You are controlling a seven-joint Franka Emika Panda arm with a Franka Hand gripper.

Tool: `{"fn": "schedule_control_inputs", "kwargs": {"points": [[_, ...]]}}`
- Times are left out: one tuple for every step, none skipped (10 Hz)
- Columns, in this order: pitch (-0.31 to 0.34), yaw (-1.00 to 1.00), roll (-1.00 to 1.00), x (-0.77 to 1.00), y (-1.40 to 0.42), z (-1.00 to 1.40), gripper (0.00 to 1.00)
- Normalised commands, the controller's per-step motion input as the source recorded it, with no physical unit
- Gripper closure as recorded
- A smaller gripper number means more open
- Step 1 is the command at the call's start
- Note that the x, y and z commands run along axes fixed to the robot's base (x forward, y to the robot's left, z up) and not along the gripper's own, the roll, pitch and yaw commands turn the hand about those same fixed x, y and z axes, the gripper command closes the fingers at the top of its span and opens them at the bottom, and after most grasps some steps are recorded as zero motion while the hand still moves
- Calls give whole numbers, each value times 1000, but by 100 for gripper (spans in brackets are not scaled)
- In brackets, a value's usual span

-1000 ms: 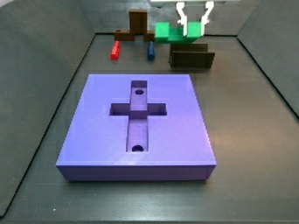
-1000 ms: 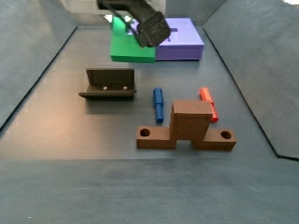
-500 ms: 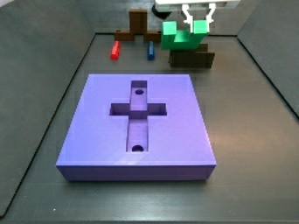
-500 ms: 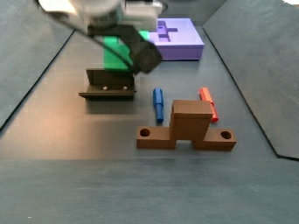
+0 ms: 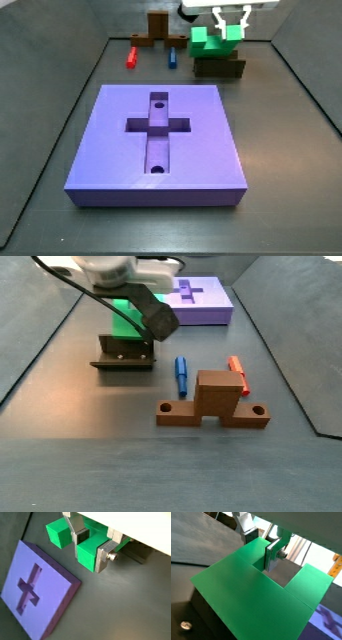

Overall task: Pick up the green object. Move up. Place the green object on the fixture. Regrasp the green object. Move to above the board. Insert the green object.
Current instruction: Place the green object on the fixture.

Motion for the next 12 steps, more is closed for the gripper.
{"fn": "schedule_control_inputs", "kwargs": {"points": [[0, 0, 197, 449, 174, -11, 100], [-34, 0, 103, 257, 257, -160, 100], [-74, 0, 0, 286, 294, -160, 100], [-86, -26, -123, 206, 346, -191, 100], [-109, -43, -223, 60, 311, -274, 100], [-57, -43, -280, 0, 220, -217, 100], [-6, -160, -297, 220, 83, -31, 100], [-14, -243, -334, 260, 17, 0, 100], [0, -334, -114, 366, 0, 0, 100], [0, -443, 0, 369, 0, 0, 100], [31, -474, 46, 303, 0, 0, 100], [66, -406, 17, 231, 0, 0, 100]]}}
